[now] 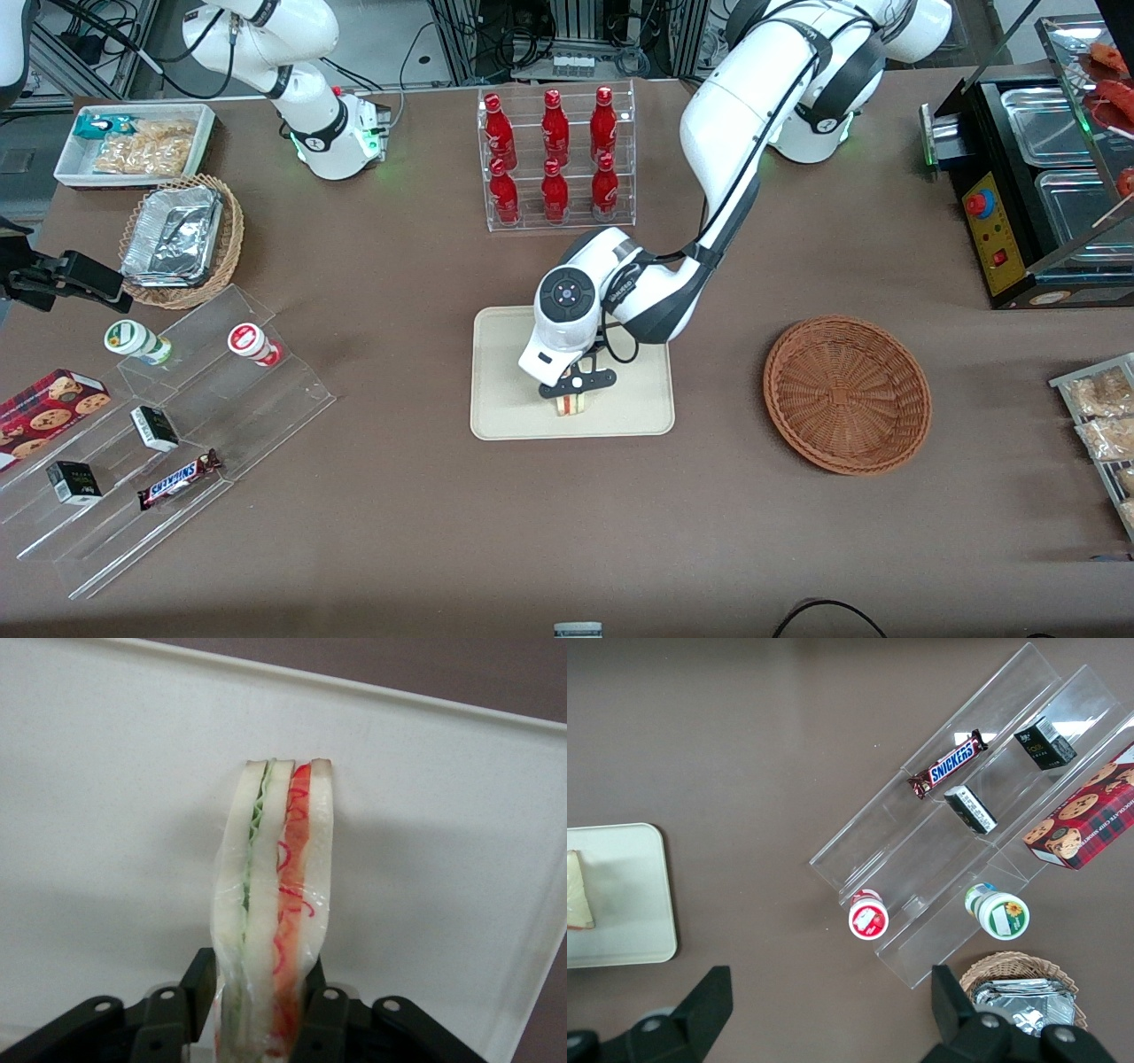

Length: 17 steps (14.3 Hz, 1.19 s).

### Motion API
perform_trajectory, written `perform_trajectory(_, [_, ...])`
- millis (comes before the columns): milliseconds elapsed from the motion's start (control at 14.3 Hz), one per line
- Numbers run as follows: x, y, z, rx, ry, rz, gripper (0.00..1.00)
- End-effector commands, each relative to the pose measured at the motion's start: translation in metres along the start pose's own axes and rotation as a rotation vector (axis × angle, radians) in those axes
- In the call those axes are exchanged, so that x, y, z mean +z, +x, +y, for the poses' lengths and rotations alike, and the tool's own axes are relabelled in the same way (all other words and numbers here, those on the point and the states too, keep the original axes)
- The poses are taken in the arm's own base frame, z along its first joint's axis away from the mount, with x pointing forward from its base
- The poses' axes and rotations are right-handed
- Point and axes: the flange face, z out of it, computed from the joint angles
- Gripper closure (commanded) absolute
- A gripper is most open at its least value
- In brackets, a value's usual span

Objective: Place sandwich from basket to tray

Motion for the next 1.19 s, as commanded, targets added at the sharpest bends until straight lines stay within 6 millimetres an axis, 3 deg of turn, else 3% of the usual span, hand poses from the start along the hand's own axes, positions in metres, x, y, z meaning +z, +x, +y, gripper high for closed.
perform_trajectory(0, [-0.028, -0.002, 0.007, 0.011, -0.007, 0.036, 0.00])
perform_trajectory(209, [-0.085, 0.001, -0.005, 0.002, 0.005, 0.045, 0.00])
perform_trajectory(279, [-0.114, 0.006, -0.015, -0.016, 0.000, 0.053, 0.00])
perform_trajectory(488, [-0.177, 0.030, -0.076, -0.189, 0.082, -0.011, 0.00])
perform_trajectory(698, [-0.189, 0.051, -0.127, -0.205, 0.122, -0.046, 0.00])
perform_trajectory(1116, [-0.224, 0.082, -0.267, -0.042, 0.131, -0.097, 0.00])
